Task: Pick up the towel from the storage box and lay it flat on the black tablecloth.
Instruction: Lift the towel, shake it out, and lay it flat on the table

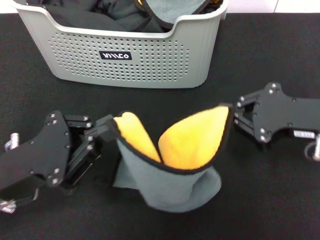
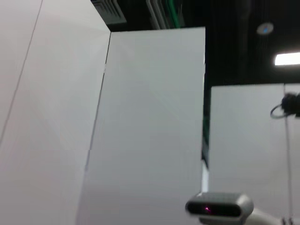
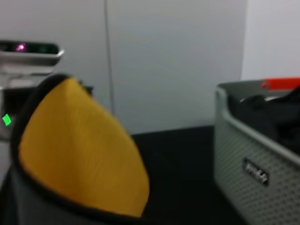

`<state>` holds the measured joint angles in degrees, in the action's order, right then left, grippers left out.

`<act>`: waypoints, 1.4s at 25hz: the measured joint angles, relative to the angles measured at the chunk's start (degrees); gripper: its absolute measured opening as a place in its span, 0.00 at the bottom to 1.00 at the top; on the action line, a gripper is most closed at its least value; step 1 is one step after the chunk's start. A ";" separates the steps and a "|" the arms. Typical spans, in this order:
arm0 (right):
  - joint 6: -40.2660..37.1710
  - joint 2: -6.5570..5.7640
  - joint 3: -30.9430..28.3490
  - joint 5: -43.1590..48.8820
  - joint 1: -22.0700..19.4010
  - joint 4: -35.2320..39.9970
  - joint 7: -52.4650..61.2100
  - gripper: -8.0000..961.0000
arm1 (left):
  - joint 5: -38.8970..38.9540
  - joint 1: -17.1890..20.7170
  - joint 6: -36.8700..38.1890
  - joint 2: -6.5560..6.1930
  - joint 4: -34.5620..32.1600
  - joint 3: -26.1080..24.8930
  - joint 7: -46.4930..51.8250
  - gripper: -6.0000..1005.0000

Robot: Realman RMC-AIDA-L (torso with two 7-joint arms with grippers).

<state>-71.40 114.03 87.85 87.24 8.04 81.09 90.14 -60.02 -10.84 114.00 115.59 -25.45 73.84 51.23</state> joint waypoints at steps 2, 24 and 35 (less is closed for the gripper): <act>-2.81 0.00 -0.98 1.85 -1.21 2.49 2.29 0.02 | 0.03 1.26 1.07 -0.29 -2.19 -0.12 3.75 0.01; -39.01 0.63 -21.85 -0.53 -9.12 21.94 17.38 0.02 | 7.16 19.78 2.72 2.03 -32.89 3.22 29.10 0.01; -49.42 1.10 -29.23 -10.46 -12.85 19.81 19.11 0.02 | 11.63 21.51 2.81 1.81 -37.25 7.31 37.51 0.01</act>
<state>-120.82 115.12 58.62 76.77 -4.81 100.91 109.24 -48.39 10.67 116.81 117.40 -62.70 81.15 88.74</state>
